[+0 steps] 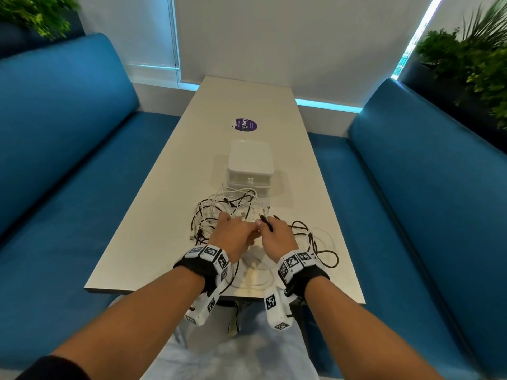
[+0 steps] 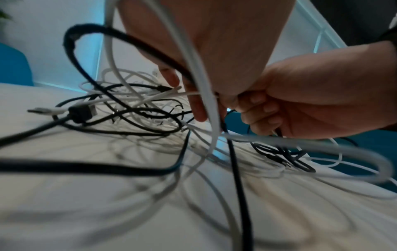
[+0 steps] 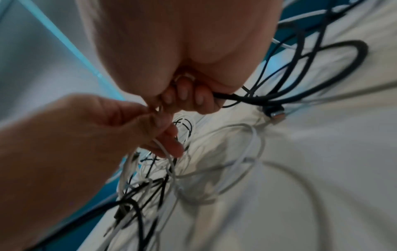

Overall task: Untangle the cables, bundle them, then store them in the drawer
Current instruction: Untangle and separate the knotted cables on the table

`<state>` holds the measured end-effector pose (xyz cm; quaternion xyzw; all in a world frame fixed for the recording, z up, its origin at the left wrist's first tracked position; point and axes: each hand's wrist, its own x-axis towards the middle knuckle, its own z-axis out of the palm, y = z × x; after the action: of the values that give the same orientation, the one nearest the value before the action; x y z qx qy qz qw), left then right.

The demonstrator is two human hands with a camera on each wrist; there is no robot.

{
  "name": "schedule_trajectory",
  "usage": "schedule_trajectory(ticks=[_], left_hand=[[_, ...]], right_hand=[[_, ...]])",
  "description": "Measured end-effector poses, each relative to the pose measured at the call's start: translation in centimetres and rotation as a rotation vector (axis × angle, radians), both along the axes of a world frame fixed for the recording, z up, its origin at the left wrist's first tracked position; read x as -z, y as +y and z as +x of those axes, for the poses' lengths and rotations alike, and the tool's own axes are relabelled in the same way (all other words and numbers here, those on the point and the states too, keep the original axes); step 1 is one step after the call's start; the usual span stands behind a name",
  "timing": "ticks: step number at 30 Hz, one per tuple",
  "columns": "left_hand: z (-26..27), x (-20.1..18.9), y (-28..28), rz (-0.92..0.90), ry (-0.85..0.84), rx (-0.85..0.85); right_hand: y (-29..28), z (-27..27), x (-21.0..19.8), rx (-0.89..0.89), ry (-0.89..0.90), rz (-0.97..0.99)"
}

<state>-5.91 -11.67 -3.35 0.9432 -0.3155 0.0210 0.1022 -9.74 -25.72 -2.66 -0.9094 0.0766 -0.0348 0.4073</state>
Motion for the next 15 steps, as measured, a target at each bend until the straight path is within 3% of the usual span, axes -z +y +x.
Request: schedule_trajectory(ticks=[2, 5, 8, 15], left_hand=[[-0.1, 0.2, 0.4, 0.038, 0.021, 0.02], [0.0, 0.8, 2.0, 0.139, 0.045, 0.014], [0.4, 1.2, 2.9, 0.133, 0.046, 0.032], [-0.4, 0.0, 1.5, 0.259, -0.035, 0.076]], right_hand=[[-0.4, 0.1, 0.3, 0.019, 0.01, -0.066], [-3.1, 0.4, 0.4, 0.197, 0.065, -0.113], [-5.6, 0.2, -0.3, 0.277, 0.122, -0.099], [-3.1, 0.0, -2.0, -0.052, 0.094, 0.088]])
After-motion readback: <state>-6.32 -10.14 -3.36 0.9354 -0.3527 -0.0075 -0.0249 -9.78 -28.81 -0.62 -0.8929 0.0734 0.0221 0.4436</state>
